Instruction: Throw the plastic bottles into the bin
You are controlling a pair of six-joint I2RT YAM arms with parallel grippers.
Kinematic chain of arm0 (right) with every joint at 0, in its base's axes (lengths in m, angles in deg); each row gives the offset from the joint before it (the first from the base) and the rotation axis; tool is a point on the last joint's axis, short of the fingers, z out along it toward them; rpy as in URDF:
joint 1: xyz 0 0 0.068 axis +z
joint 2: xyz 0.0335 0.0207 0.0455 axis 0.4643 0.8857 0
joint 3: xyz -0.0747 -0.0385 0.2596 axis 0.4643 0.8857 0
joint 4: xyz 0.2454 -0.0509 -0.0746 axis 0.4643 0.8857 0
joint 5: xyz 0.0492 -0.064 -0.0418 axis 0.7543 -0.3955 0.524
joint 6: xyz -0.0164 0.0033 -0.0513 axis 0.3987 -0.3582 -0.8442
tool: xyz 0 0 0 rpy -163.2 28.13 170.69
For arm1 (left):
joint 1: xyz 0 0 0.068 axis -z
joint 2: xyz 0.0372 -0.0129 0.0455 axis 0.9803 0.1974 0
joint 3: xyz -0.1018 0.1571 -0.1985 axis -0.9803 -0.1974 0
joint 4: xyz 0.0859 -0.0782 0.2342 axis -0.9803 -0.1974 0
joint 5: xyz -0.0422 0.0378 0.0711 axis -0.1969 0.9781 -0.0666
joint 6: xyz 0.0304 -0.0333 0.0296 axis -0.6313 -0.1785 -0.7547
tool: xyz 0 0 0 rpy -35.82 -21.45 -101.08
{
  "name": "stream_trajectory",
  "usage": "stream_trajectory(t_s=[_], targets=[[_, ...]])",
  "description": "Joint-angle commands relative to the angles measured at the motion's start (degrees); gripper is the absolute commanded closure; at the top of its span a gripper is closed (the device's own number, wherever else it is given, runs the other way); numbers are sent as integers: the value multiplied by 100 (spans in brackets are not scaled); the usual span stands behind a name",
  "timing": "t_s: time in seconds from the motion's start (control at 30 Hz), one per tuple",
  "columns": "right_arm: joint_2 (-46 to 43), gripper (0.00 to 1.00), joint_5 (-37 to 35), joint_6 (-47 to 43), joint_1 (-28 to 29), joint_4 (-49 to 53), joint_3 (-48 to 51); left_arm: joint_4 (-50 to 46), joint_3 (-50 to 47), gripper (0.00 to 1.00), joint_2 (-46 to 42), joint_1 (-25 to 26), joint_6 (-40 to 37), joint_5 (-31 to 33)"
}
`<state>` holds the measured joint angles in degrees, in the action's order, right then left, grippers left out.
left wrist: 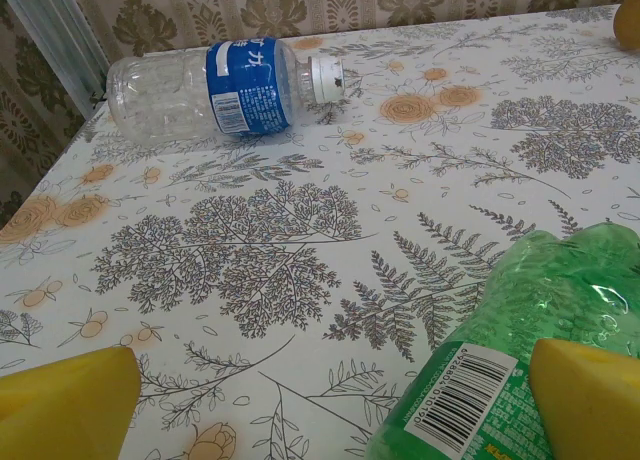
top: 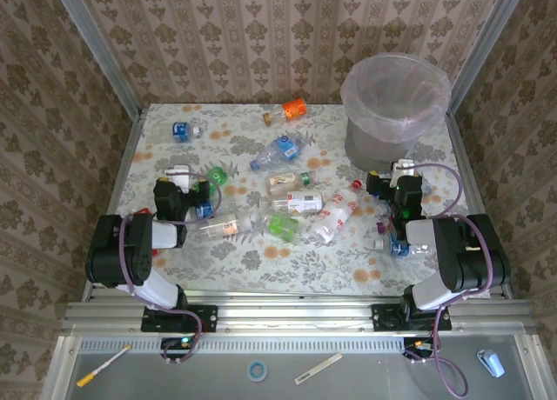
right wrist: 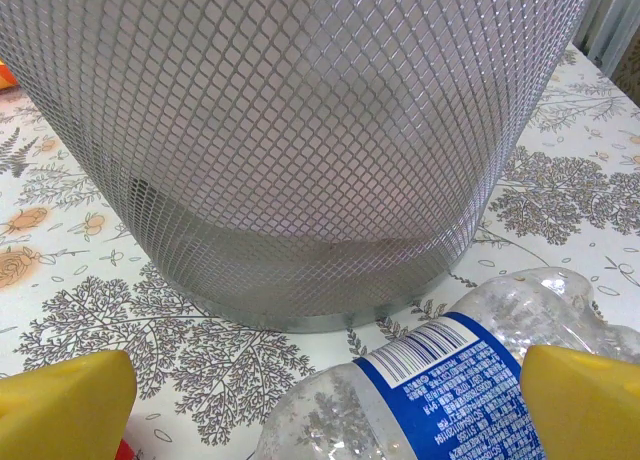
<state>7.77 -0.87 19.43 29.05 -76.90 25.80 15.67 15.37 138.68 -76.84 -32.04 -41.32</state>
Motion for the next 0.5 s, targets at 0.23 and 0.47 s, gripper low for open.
stream_trajectory(t_s=[0.23,0.47], targets=[[38,0,-190,18,28,-100,17,-178,100,0,-95,-38,-110,-107],[38,0,-190,18,29,-99,13,-187,111,0,-89,-55,-97,-142]])
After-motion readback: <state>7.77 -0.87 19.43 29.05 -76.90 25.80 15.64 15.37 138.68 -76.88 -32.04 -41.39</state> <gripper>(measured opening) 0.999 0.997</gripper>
